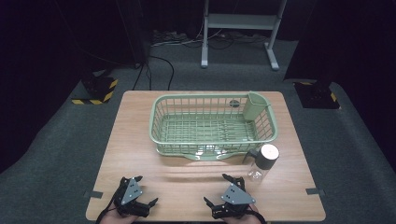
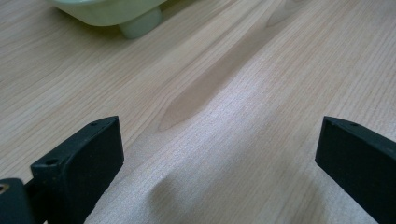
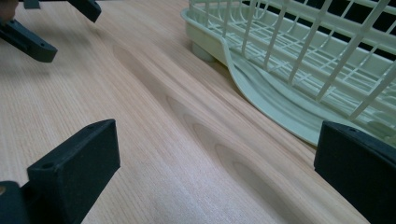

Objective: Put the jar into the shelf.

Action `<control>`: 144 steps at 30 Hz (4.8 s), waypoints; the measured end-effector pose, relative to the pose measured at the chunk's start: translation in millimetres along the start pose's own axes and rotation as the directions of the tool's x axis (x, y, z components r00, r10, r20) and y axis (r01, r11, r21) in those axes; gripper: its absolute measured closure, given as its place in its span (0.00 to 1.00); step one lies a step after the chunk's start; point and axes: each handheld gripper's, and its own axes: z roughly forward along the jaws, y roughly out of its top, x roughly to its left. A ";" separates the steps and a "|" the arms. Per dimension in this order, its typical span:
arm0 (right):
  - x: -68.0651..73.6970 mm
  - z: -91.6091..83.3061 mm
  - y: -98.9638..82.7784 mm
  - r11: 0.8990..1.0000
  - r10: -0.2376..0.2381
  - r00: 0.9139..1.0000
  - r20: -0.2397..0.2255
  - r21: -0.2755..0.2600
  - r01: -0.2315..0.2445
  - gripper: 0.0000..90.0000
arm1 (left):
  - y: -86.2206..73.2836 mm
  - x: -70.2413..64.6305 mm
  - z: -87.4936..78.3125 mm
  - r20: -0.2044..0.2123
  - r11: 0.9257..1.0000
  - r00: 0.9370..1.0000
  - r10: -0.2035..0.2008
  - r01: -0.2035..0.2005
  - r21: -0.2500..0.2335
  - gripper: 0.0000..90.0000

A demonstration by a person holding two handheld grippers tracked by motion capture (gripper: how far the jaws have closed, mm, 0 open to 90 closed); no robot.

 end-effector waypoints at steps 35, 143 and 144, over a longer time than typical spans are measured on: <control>-15.7 -36.3 14.9 0.995 0.034 0.999 0.035 -0.092 -0.031 0.00 | -0.2 -0.6 0.5 -0.001 1.000 1.000 0.004 -0.004 0.002 0.02; -97.3 -111.2 0.2 0.962 0.223 0.931 0.288 -0.222 -0.162 0.00 | -0.2 0.1 0.1 0.005 1.000 1.000 0.014 -0.014 0.012 0.02; -98.1 -110.8 0.1 0.961 0.224 0.931 0.289 -0.222 -0.162 0.00 | -0.2 -0.1 0.2 0.006 1.000 1.000 0.009 -0.009 0.008 0.02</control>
